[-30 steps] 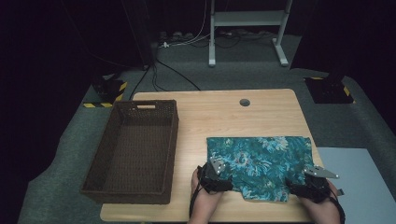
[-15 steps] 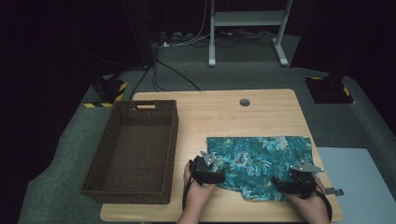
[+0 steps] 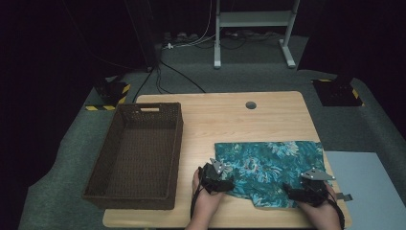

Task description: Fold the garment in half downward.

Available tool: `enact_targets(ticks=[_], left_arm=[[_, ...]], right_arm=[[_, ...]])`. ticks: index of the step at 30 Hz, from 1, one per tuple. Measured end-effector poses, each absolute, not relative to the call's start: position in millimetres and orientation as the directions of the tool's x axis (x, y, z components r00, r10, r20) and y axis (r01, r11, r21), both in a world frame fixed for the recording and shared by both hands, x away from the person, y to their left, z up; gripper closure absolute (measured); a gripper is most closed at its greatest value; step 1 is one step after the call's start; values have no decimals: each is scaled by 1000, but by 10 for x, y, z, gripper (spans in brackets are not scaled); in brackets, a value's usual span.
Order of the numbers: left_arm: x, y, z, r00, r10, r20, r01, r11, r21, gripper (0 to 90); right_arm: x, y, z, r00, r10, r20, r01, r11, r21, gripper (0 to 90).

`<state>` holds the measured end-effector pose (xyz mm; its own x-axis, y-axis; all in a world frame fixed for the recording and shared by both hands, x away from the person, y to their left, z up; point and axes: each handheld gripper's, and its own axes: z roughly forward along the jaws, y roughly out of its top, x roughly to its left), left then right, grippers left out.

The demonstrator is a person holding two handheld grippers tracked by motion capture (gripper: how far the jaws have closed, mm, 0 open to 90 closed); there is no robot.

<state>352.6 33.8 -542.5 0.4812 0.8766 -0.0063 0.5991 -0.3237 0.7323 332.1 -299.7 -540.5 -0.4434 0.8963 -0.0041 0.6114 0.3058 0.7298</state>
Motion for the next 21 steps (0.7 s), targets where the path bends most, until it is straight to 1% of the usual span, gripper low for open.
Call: enact_targets(ticks=[2,10,12,15,21], left_arm=[[3472,235,-5425,510,860,-3,586,-345,734,107],[3423,121,-5425,536,844,-7,579,-362,731,100],[3425,122,-5424,540,842,-4,576,-366,731,90],[3429,124,-5423,555,832,-4,568,-376,732,70],[3439,291,-5373,524,852,-28,575,-329,749,65]], right_arm=[[3282,-3081,-5404,-433,901,-6,614,300,730,136],[3217,-3206,-5410,-411,911,-2,618,280,734,131],[3220,-3214,-5412,-403,915,-5,622,277,732,110],[3222,-3220,-5411,-403,915,-1,622,275,733,111],[3233,-3224,-5386,-400,917,12,626,264,734,107]])
